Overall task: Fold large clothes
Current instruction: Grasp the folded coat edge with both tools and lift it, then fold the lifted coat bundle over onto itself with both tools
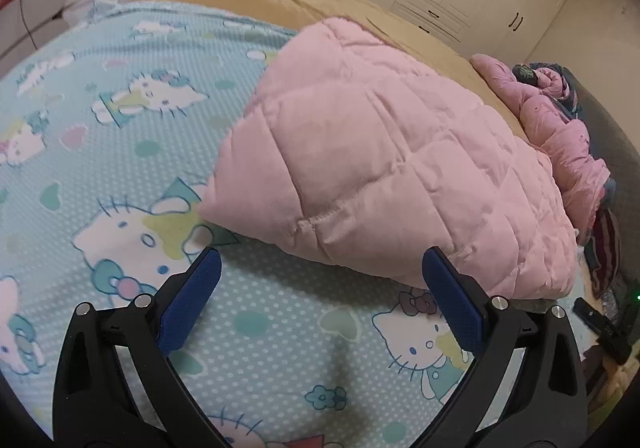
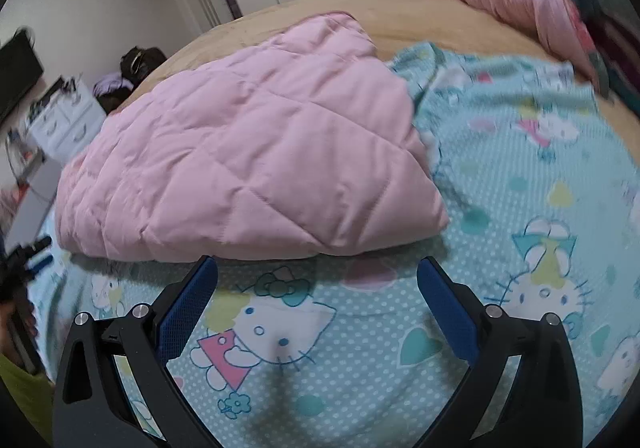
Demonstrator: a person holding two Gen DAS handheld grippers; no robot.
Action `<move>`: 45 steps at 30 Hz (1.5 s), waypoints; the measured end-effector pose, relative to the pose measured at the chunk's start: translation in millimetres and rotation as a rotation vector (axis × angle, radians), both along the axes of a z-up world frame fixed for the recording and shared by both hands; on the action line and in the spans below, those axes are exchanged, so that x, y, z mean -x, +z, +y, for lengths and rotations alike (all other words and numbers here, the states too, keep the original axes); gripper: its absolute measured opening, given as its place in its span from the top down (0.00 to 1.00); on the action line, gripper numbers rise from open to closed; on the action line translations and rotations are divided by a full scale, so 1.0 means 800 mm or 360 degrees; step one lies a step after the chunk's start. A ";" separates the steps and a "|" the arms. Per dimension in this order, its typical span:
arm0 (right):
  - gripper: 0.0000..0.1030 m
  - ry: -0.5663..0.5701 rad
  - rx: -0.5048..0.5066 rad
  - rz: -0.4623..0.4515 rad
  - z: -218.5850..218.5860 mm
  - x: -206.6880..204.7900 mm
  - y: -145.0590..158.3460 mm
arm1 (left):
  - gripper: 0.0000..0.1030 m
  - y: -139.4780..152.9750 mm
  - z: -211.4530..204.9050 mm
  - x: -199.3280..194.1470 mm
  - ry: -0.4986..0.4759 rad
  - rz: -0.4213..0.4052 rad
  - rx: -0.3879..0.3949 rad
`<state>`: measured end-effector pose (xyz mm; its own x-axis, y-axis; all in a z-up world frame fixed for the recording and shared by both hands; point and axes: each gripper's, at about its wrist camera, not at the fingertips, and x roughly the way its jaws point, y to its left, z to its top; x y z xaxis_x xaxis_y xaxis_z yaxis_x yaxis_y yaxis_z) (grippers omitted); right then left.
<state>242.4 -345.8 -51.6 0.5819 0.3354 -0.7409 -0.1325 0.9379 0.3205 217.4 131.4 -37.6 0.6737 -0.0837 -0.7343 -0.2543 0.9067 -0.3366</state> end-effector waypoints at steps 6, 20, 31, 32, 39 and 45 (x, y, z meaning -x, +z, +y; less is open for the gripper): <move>0.04 -0.0065 -0.0344 0.0168 -0.034 -0.031 -0.033 | 0.08 -0.020 0.007 -0.012 -0.0002 0.0038 0.0166; 0.04 -0.0084 -0.0887 0.0365 -0.084 -0.142 -0.068 | 0.08 -0.043 0.059 -0.072 0.0072 0.0025 0.0569; 0.04 0.0089 -0.0874 0.0415 -0.059 -0.203 -0.066 | 0.08 -0.050 0.074 -0.120 0.0013 0.0072 0.0739; 0.04 0.0104 -0.0856 0.0410 -0.056 -0.205 -0.065 | 0.08 -0.052 0.078 -0.125 0.0012 0.0080 0.0753; 0.16 0.0148 -0.0752 0.0349 -0.037 -0.208 -0.057 | 0.08 -0.058 0.084 -0.145 0.0051 0.0047 0.0765; 0.31 0.0156 -0.0707 0.0274 -0.025 -0.203 -0.051 | 0.21 -0.043 0.063 -0.147 0.0040 -0.0025 0.0587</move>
<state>404.5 -365.8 -92.5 0.4135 0.6880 -0.5963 -0.1234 0.6912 0.7120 334.7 182.1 -72.4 0.6898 -0.3240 -0.6475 -0.2673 0.7172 -0.6436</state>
